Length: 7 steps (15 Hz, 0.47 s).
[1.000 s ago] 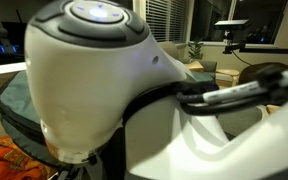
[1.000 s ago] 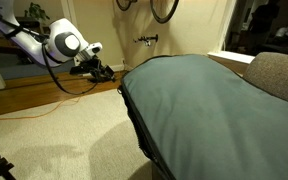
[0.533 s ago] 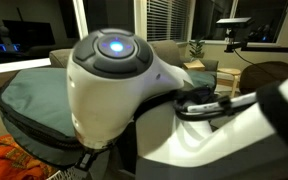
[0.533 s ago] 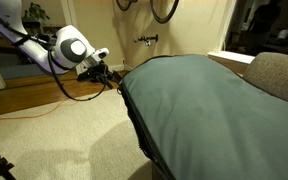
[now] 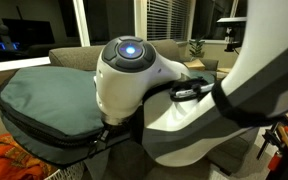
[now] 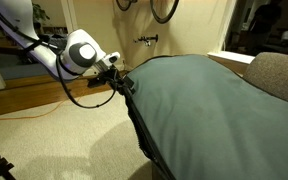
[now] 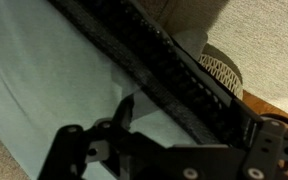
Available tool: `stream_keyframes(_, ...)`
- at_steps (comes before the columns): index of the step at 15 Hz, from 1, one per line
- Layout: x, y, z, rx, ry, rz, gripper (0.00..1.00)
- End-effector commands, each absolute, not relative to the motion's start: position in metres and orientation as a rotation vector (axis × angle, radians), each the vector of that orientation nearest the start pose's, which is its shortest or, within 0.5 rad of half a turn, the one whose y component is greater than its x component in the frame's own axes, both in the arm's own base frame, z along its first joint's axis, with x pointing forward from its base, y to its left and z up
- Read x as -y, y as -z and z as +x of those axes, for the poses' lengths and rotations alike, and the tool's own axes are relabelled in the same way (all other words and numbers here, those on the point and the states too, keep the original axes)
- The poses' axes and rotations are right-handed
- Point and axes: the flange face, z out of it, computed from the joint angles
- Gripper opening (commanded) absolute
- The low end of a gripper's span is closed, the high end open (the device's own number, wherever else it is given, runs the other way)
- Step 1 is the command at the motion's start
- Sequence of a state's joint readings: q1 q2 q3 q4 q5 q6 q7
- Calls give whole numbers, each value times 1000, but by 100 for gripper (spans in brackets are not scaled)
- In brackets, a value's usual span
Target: Open the zip to the left
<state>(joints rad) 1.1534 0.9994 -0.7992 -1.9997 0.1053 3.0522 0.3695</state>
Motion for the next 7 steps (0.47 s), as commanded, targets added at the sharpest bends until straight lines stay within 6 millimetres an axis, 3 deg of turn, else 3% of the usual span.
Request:
stream_keyframes(1, -193, -124, 577, 350, 945, -3426, 100)
stream_keyframes(2, -192, -123, 577, 351, 944, -3424, 100)
stream_keyframes(3, -213, -122, 580, 405, 936, -3410, 100)
stream_keyframes(7, -213, -122, 580, 404, 936, -3410, 100)
